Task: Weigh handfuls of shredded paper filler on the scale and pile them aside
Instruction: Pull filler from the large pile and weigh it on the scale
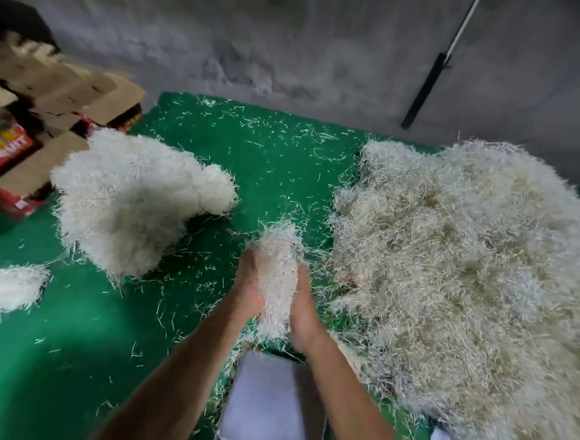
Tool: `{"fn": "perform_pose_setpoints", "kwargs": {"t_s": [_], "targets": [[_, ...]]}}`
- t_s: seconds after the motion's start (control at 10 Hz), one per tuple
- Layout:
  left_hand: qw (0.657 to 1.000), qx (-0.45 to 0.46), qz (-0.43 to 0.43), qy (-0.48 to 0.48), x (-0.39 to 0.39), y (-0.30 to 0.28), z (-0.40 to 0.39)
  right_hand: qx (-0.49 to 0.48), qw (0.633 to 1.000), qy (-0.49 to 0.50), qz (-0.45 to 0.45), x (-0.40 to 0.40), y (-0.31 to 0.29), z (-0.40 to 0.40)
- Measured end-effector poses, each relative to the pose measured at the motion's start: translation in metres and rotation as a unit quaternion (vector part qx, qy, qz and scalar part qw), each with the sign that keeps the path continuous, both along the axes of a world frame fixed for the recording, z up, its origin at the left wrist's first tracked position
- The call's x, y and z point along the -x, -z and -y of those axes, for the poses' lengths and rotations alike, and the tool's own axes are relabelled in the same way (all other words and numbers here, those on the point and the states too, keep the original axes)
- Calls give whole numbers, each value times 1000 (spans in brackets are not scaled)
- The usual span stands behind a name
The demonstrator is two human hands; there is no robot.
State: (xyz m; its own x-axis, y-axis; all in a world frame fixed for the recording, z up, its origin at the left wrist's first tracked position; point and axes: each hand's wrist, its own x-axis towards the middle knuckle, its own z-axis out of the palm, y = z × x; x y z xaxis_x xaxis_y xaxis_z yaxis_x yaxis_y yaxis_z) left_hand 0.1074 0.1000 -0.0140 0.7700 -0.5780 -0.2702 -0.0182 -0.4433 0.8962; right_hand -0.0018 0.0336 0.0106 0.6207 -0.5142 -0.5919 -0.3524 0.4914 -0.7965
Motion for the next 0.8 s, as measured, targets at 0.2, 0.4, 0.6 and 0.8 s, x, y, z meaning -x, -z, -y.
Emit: {"fn": "perform_pose_setpoints", "kwargs": {"t_s": [0.2,0.4,0.6,0.8], "targets": [[999,-4,-47,-19,13,-50,-22,88,996,3,29,14,-62,-37],[849,333,-404,73,39,-58,-69,271,962,9,44,12,-94,-43],[825,365,-424,-79,63,-70,-89,227,970,73,43,14,-120,-41],[988,123,-76,53,91,-52,-84,80,978,172,89,21,-117,-42]]}}
